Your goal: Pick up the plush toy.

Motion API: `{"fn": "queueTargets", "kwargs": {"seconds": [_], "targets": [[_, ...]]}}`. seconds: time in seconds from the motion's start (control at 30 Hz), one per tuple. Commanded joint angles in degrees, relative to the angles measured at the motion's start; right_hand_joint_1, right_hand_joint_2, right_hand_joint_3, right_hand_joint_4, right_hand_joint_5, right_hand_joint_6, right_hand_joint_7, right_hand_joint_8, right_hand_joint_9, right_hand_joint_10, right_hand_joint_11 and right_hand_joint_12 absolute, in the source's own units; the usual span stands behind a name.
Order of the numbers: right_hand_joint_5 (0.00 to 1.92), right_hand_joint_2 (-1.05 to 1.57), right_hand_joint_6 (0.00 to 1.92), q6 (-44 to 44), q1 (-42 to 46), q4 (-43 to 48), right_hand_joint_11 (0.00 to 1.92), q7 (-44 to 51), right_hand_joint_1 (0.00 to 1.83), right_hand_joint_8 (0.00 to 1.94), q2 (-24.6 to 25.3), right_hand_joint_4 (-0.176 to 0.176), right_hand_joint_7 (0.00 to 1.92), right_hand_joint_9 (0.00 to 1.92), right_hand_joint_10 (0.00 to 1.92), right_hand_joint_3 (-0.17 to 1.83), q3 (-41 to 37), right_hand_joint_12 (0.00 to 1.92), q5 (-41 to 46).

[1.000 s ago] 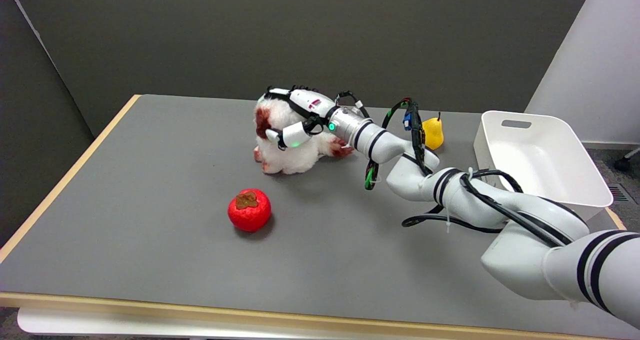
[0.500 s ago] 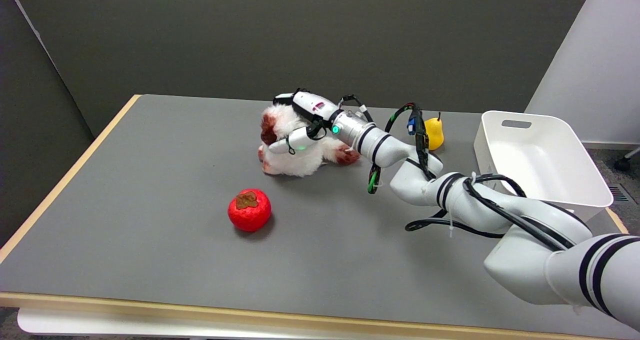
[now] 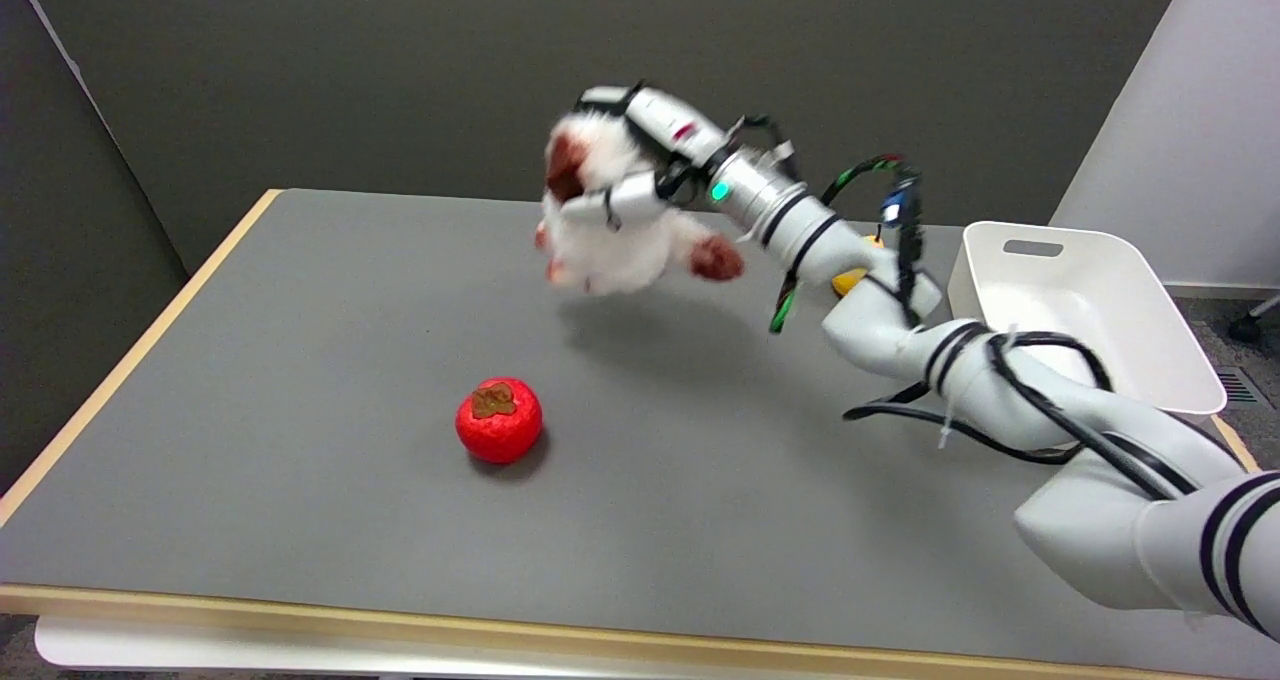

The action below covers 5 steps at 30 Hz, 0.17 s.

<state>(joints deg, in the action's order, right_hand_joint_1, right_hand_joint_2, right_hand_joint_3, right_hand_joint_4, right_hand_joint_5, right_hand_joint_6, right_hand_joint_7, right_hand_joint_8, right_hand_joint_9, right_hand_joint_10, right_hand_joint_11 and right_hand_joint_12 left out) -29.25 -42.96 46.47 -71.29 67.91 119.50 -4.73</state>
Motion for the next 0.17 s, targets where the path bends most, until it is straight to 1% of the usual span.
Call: {"fn": "queueTargets", "kwargs": {"seconds": [0.03,0.1,0.17], "targets": [[0.59,1.12,1.69,-1.17,16.64,33.11,0.79,15.93,1.34,1.25,-18.36,-0.176,0.77,0.79,1.41,0.24,-29.87,1.68,9.75],[0.57,1.13,1.71,-1.32,20.49,35.16,0.79,21.23,1.33,1.27,-19.48,-0.176,0.77,0.78,1.42,0.24,-34.82,1.65,12.05],[0.57,1.14,1.71,-1.55,26.32,37.51,0.79,27.97,1.33,1.27,-20.18,-0.176,0.77,0.78,1.42,0.22,-40.91,1.65,15.55]]}}
